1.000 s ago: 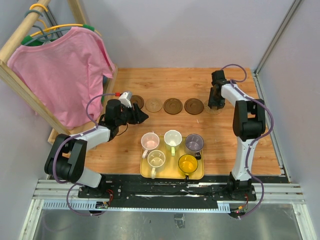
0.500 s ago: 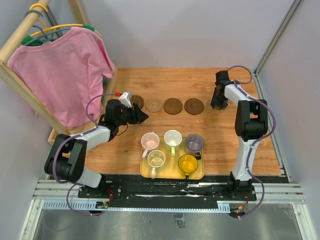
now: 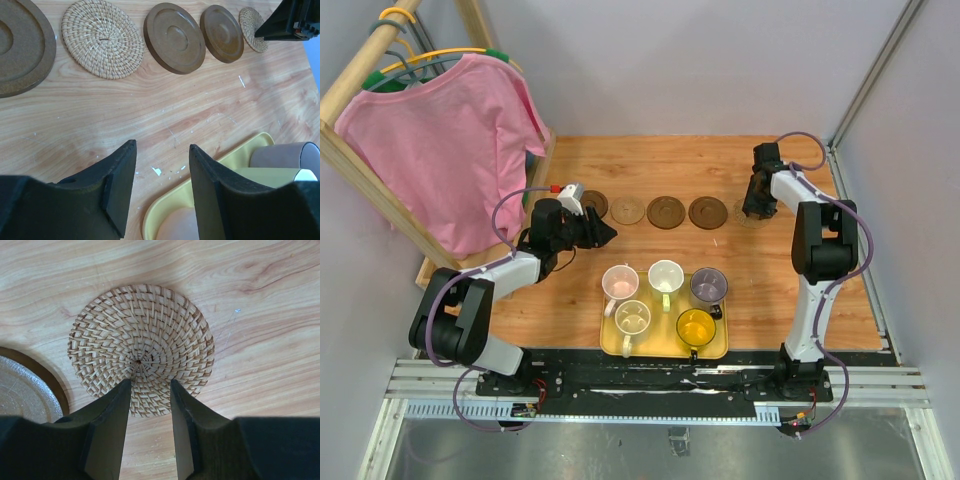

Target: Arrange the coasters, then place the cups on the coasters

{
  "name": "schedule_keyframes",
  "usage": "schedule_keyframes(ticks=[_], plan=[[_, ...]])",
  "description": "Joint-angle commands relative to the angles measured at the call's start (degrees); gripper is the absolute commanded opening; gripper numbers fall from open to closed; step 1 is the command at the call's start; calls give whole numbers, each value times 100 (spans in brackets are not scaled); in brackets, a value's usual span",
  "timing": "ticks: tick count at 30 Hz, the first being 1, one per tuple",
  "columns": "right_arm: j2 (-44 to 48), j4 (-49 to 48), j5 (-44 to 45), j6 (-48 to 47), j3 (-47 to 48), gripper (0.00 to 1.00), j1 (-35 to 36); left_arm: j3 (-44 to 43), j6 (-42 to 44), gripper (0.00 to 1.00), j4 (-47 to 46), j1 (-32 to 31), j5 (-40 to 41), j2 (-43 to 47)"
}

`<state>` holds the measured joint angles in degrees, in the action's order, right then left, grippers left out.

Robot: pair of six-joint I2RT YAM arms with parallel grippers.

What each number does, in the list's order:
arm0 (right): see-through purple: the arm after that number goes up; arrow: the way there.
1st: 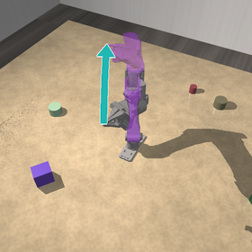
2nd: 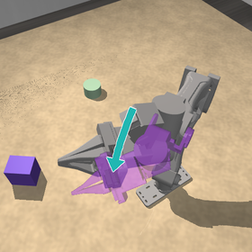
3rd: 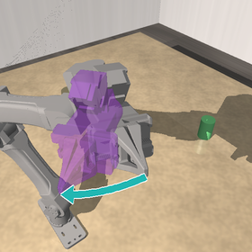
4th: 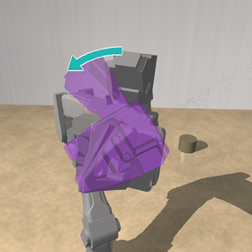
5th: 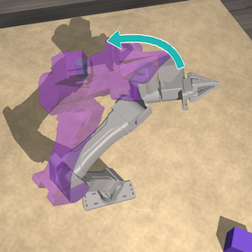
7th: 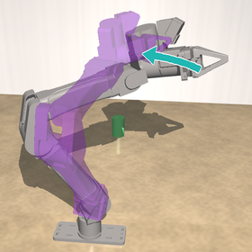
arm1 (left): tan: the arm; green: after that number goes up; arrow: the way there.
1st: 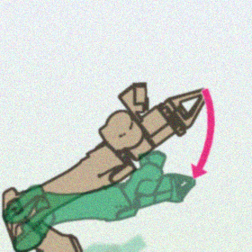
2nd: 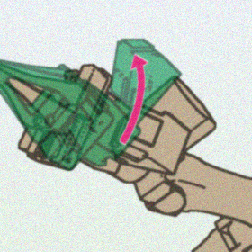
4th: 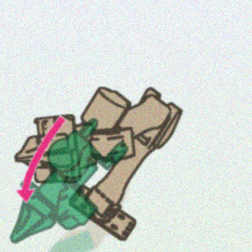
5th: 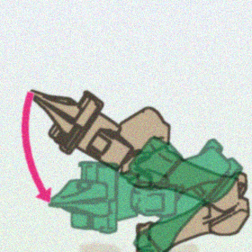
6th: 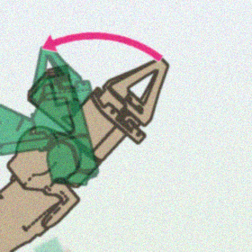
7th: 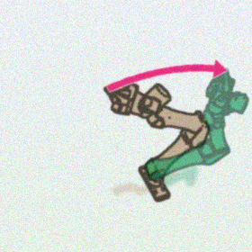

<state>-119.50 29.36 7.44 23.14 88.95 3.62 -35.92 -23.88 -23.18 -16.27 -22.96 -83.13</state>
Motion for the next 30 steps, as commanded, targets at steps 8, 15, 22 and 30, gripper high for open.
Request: schedule_keyframes(ticks=[8, 15, 22, 30], plan=[[485, 227, -139, -411, -275, 39, -146, -133, -37, 51, -84, -34, 81, 143], [1491, 84, -394, -486, -650, 39, -125, -271, 36, 52, 107, -34, 173, 418], [2493, -599, -952, -711, -1172, 41, -124, -544, 83, 52, 457, -34, 410, 724], [2911, -1672, -1121, -930, -1435, 51, -124, -1413, 461, 55, 903, 122, 1093, 758]])
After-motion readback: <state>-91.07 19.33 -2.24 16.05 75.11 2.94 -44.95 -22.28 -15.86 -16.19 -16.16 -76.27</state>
